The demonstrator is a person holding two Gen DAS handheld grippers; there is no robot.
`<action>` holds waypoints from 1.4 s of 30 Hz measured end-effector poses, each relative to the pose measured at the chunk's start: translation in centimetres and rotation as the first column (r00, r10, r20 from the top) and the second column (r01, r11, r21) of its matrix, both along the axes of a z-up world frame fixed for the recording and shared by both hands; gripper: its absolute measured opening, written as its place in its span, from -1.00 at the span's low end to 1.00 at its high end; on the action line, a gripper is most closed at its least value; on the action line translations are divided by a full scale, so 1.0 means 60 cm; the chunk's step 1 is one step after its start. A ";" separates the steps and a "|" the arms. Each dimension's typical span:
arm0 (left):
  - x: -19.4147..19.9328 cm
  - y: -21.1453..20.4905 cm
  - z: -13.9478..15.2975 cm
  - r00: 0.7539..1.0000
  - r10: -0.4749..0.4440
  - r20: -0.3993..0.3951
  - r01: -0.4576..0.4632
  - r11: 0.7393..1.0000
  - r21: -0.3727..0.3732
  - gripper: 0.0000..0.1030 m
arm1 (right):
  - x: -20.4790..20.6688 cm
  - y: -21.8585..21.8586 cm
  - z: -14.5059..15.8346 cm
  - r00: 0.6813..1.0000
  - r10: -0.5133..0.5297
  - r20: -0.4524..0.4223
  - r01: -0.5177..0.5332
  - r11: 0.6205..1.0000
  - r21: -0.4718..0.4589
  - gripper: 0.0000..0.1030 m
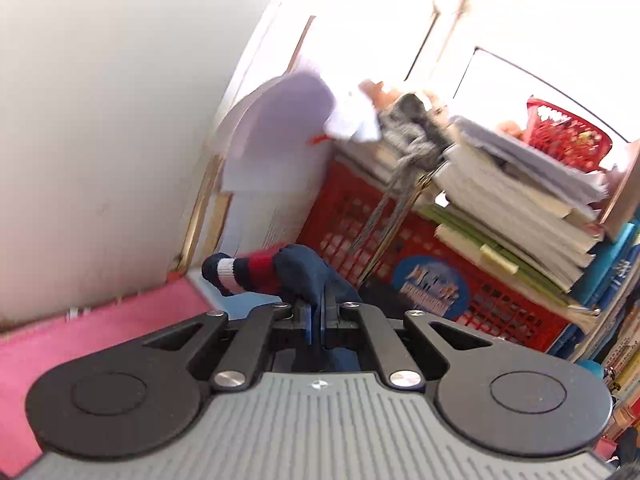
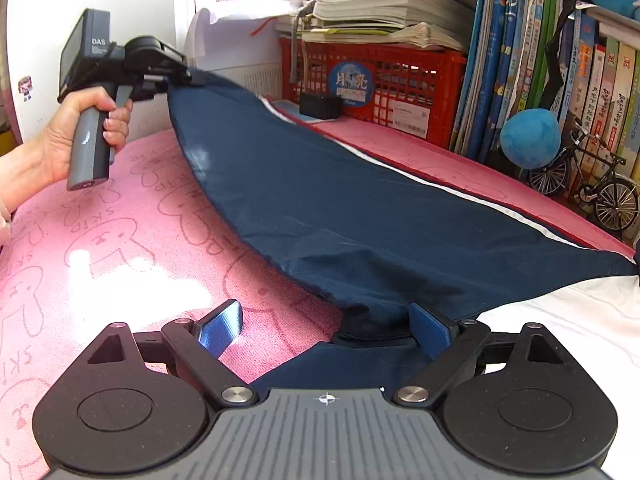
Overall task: Fold clothes
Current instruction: 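Lay the sleeve out straight and open the left gripper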
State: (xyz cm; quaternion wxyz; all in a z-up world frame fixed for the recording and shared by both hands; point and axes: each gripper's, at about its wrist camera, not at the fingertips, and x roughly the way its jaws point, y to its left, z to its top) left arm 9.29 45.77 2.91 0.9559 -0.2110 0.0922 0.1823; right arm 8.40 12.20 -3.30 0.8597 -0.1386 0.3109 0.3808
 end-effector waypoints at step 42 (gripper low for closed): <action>-0.030 -0.184 -0.023 0.925 -0.120 -0.362 0.235 0.927 0.294 0.49 | 0.021 -0.246 0.040 0.944 -0.272 -0.186 0.299 0.944 0.140 1.00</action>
